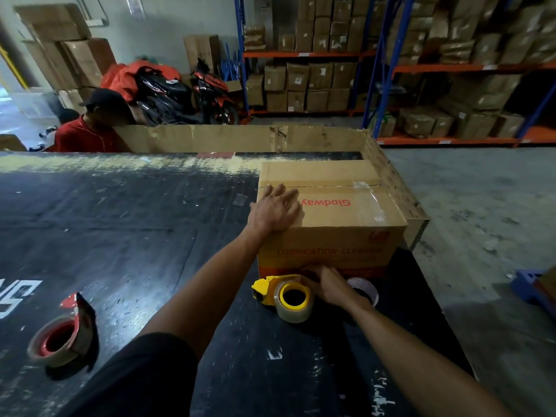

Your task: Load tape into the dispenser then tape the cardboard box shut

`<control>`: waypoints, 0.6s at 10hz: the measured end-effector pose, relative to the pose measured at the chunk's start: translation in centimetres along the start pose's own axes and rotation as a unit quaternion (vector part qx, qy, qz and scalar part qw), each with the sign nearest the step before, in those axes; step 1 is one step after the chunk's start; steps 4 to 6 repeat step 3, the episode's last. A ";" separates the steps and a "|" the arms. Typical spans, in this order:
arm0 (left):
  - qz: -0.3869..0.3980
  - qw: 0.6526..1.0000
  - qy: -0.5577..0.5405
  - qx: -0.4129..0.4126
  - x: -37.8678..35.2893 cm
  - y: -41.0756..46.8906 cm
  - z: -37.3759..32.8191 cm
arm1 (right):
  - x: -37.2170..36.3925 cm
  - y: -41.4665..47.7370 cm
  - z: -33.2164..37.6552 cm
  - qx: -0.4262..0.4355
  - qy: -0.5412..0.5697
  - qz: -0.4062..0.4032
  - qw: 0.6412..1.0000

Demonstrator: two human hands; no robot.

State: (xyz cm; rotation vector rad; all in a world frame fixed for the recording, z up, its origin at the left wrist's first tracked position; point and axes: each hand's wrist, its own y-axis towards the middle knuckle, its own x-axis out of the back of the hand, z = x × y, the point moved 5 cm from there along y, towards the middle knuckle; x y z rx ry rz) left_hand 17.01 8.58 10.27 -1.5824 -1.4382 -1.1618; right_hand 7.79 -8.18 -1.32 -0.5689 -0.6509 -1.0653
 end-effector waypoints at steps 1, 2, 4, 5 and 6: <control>-0.015 0.999 -0.034 -0.002 0.6 0.1 0.0 | 2.1 -1.3 -1.8 -0.039 -0.050 0.002 0.998; -0.022 0.997 -0.066 -0.025 1.7 -0.8 -0.3 | 4.0 -2.7 -1.9 -0.012 -0.055 0.002 0.998; -0.030 0.988 -0.016 -0.149 1.8 -4.7 -1.5 | 5.7 -6.9 -2.5 0.015 -0.044 0.002 0.999; -0.030 0.988 -0.016 -0.149 1.8 -4.7 -1.5 | 5.7 -6.9 -2.5 0.015 -0.044 0.002 0.999; -0.030 0.988 -0.016 -0.149 1.8 -4.7 -1.5 | 5.7 -6.9 -2.5 0.015 -0.044 0.002 0.999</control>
